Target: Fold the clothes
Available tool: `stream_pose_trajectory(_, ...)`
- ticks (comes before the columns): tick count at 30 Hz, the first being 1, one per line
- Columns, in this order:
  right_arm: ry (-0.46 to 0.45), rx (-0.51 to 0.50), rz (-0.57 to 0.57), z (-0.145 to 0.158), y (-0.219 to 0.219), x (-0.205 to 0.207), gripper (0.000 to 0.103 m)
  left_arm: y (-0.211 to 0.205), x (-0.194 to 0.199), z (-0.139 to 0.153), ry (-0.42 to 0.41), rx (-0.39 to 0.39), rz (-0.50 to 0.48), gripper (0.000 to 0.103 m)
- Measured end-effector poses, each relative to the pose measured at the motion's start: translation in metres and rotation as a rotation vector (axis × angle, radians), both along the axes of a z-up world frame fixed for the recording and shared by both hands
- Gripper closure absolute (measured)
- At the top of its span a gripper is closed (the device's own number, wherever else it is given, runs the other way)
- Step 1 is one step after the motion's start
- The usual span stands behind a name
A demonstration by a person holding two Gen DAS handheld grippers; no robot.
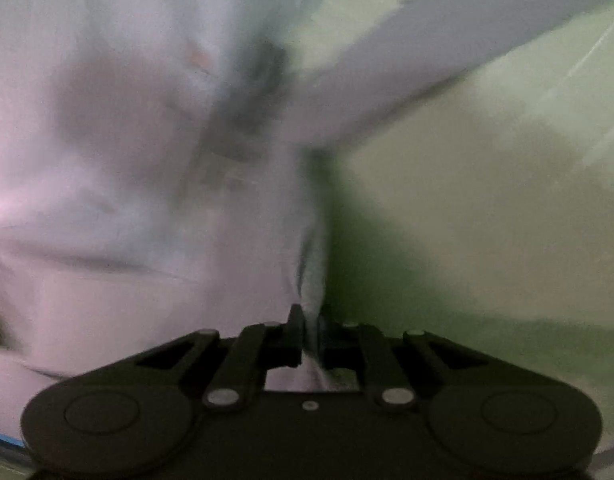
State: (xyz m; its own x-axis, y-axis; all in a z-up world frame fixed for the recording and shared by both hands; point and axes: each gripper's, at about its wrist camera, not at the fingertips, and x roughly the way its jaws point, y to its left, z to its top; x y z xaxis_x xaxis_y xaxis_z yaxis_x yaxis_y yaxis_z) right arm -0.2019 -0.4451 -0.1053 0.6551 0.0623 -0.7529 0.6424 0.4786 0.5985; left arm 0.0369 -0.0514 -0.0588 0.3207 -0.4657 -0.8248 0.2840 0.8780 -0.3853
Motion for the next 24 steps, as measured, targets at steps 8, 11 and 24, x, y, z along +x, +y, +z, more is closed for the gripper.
stream_pose_trajectory(8, 0.082, -0.246, 0.101, 0.019, 0.030, 0.028, 0.047, -0.001, -0.005, -0.010, -0.062, 0.199, 0.063, 0.033)
stream_pose_trajectory(11, 0.130, -0.353, 0.173, 0.022, 0.045, 0.054, 0.030, 0.012, 0.006, -0.008, -0.085, 0.234, 0.129, 0.033)
stream_pose_trajectory(24, 0.236, -0.477, 0.122, 0.006, 0.073, 0.115, 0.002, 0.102, 0.104, 0.002, -0.154, 0.275, 0.386, 0.025)
